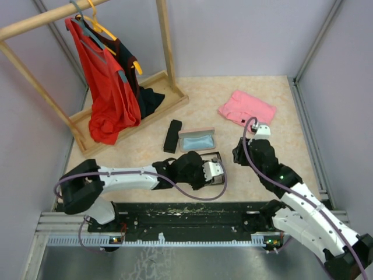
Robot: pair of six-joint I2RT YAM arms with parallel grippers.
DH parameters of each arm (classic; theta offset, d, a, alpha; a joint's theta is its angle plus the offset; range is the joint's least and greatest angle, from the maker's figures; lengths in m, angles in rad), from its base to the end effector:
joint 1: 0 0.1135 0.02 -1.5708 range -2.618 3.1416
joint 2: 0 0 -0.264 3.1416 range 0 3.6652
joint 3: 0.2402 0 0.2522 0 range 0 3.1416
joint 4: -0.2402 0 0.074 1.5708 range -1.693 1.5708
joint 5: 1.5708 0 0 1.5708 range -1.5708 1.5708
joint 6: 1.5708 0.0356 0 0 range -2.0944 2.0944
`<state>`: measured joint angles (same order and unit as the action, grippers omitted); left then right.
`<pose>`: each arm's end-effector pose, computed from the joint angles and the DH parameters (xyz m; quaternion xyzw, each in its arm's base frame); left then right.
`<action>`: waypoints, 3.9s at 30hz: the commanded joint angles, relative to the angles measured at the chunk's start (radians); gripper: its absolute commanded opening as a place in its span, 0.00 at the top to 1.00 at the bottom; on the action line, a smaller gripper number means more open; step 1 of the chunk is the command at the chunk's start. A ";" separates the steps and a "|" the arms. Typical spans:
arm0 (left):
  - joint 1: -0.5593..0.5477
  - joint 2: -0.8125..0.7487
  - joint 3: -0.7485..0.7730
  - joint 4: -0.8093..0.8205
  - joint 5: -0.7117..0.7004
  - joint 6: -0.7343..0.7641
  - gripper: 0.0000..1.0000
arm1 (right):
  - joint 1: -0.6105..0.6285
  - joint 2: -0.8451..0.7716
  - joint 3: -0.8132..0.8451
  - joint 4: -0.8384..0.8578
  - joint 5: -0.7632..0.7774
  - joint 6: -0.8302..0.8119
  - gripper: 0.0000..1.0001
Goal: Organize the sunglasses
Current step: Place the sunglasses at the center of the board, then pick up the sunglasses from the center of the board.
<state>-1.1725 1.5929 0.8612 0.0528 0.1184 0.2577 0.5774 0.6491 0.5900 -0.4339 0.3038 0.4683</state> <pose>0.1254 -0.3088 0.1897 0.6098 0.6633 -0.2380 0.3627 0.1339 0.0745 0.2674 0.0313 0.8514 0.1408 0.5044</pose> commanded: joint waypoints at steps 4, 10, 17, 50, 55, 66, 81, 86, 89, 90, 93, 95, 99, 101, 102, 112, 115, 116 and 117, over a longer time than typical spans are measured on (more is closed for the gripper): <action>0.107 -0.190 -0.094 0.128 -0.076 -0.212 0.48 | -0.010 0.198 0.146 -0.073 -0.109 -0.040 0.60; 0.313 -0.290 -0.172 0.084 -0.171 -0.436 0.43 | -0.010 0.344 0.189 -0.082 -0.209 -0.091 0.61; 0.352 -0.483 -0.365 0.138 -0.437 -0.536 0.37 | 0.001 0.477 0.227 -0.108 -0.226 -0.122 0.62; 0.354 -0.679 -0.580 0.259 -0.539 -0.489 0.34 | 0.165 0.706 0.207 -0.082 -0.029 -0.047 0.77; 0.353 -0.675 -0.580 0.264 -0.533 -0.486 0.34 | 0.166 0.718 0.202 -0.066 -0.029 -0.048 0.78; 0.353 -0.669 -0.580 0.270 -0.522 -0.482 0.34 | 0.165 0.756 0.208 -0.042 -0.026 -0.054 0.81; 0.353 -0.660 -0.579 0.274 -0.518 -0.477 0.35 | 0.165 0.774 0.208 -0.040 -0.025 -0.060 0.88; 0.353 -0.659 -0.579 0.274 -0.518 -0.476 0.35 | 0.165 0.770 0.209 -0.039 -0.025 -0.060 0.95; 0.354 -0.662 -0.579 0.272 -0.519 -0.477 0.35 | 0.165 0.742 0.208 -0.041 -0.009 -0.058 1.00; 0.353 -0.664 -0.579 0.272 -0.521 -0.479 0.35 | 0.165 0.728 0.209 -0.043 -0.003 -0.058 1.00; 0.354 -0.675 -0.565 0.247 -0.524 -0.494 0.35 | 0.165 0.669 0.204 -0.033 0.008 -0.070 1.00; 0.354 -0.684 -0.538 0.205 -0.531 -0.538 0.34 | 0.165 0.622 0.198 -0.015 0.017 -0.091 1.00; 0.354 -0.665 -0.444 0.112 -0.526 -0.641 0.31 | 0.165 0.494 0.152 0.084 -0.009 -0.185 1.00; 0.354 -0.634 -0.386 0.068 -0.499 -0.679 0.31 | 0.165 0.442 0.140 0.120 -0.014 -0.230 1.00; 0.353 -0.618 -0.357 0.049 -0.483 -0.690 0.31 | 0.165 0.420 0.132 0.141 -0.019 -0.256 1.00; 0.354 -0.440 -0.102 -0.092 -0.493 -0.661 0.31 | 0.165 0.337 0.098 0.302 -0.118 -0.427 1.00; 0.353 -0.395 -0.050 -0.134 -0.493 -0.643 0.31 | 0.165 0.330 0.099 0.322 -0.144 -0.433 1.00; 0.353 -0.383 -0.038 -0.147 -0.491 -0.640 0.31 | 0.165 0.330 0.104 0.324 -0.146 -0.434 1.00; 0.353 -0.374 -0.033 -0.151 -0.483 -0.632 0.32 | 0.166 0.331 0.108 0.326 -0.150 -0.436 1.00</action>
<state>-0.8181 1.1889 0.7780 -0.0257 -0.3695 -0.4038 0.7376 1.0122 0.6804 -0.2138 0.1970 0.0681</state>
